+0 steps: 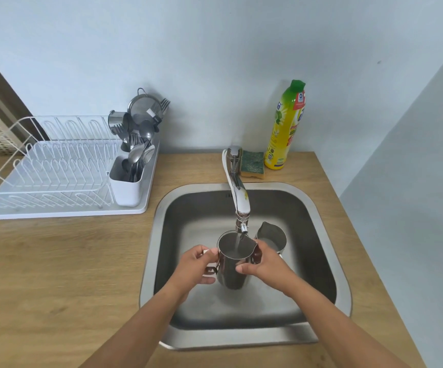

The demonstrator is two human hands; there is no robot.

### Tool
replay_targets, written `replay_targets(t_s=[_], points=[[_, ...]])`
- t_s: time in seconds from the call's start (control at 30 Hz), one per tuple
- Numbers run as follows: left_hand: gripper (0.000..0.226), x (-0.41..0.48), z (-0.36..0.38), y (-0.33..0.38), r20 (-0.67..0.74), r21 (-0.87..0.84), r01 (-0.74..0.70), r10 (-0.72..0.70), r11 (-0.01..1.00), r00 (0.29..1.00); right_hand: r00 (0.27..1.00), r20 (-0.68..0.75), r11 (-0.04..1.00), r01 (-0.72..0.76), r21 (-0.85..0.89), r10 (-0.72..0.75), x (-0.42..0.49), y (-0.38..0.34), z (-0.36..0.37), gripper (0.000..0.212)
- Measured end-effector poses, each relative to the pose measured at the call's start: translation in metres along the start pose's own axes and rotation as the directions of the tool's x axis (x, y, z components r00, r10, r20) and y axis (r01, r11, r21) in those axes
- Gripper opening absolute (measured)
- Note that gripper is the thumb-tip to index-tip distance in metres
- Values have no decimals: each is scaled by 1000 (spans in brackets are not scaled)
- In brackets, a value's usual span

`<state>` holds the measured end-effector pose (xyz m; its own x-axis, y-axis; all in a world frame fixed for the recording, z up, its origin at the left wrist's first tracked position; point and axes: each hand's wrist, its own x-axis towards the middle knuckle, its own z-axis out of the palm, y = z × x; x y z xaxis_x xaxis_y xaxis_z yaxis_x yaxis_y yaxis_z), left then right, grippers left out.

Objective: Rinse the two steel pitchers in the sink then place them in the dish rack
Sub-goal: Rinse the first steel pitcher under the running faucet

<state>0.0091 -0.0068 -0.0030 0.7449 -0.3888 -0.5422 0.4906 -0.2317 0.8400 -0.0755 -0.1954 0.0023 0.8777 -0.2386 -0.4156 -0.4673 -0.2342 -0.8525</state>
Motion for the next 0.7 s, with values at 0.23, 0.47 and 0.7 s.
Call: replay_targets(t_s=[0.23, 0.47, 0.7], points=[[17, 1, 5, -2, -9, -15, -9, 9, 1000, 1000, 1000, -21, 1000, 20, 17, -20, -1, 1, 2, 64], [18, 1, 7, -4, 43, -13, 31, -30, 999, 999, 999, -40, 1000, 2, 5, -2, -3, 1, -1, 65], [20, -2, 12, -5, 66, -18, 64, -62, 998, 996, 998, -61, 997, 6, -75, -11, -1, -1, -6, 64]])
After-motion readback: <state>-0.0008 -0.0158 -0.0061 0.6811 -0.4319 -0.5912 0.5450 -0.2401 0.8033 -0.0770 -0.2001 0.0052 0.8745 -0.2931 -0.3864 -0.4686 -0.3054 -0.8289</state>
